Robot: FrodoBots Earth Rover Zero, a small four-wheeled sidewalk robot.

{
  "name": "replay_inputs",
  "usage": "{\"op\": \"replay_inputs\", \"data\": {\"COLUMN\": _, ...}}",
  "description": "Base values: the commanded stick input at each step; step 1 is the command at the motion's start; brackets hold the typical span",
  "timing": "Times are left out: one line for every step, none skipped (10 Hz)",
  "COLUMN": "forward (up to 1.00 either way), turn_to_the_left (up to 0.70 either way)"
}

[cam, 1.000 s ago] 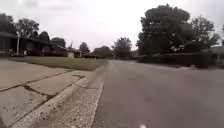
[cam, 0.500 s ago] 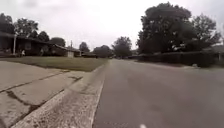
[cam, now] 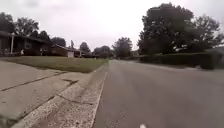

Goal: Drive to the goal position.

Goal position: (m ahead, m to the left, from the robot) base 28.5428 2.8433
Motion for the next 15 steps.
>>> {"op": "replay_inputs", "data": {"forward": 0.70, "turn_to_the_left": 0.00}}
{"op": "replay_inputs", "data": {"forward": 0.70, "turn_to_the_left": 0.00}}
{"op": "replay_inputs", "data": {"forward": 0.70, "turn_to_the_left": 0.00}}
{"op": "replay_inputs", "data": {"forward": 0.70, "turn_to_the_left": 0.00}}
{"op": "replay_inputs", "data": {"forward": 0.70, "turn_to_the_left": 0.00}}
{"op": "replay_inputs", "data": {"forward": 0.70, "turn_to_the_left": 0.00}}
{"op": "replay_inputs", "data": {"forward": 0.70, "turn_to_the_left": 0.00}}
{"op": "replay_inputs", "data": {"forward": 0.70, "turn_to_the_left": 0.00}}
{"op": "replay_inputs", "data": {"forward": 0.70, "turn_to_the_left": 0.00}}
{"op": "replay_inputs", "data": {"forward": 0.70, "turn_to_the_left": 0.00}}
{"op": "replay_inputs", "data": {"forward": 0.70, "turn_to_the_left": 0.00}}
{"op": "replay_inputs", "data": {"forward": 0.70, "turn_to_the_left": 0.00}}
{"op": "replay_inputs", "data": {"forward": 0.70, "turn_to_the_left": 0.00}}
{"op": "replay_inputs", "data": {"forward": 0.70, "turn_to_the_left": -0.07}}
{"op": "replay_inputs", "data": {"forward": 0.70, "turn_to_the_left": -0.27}}
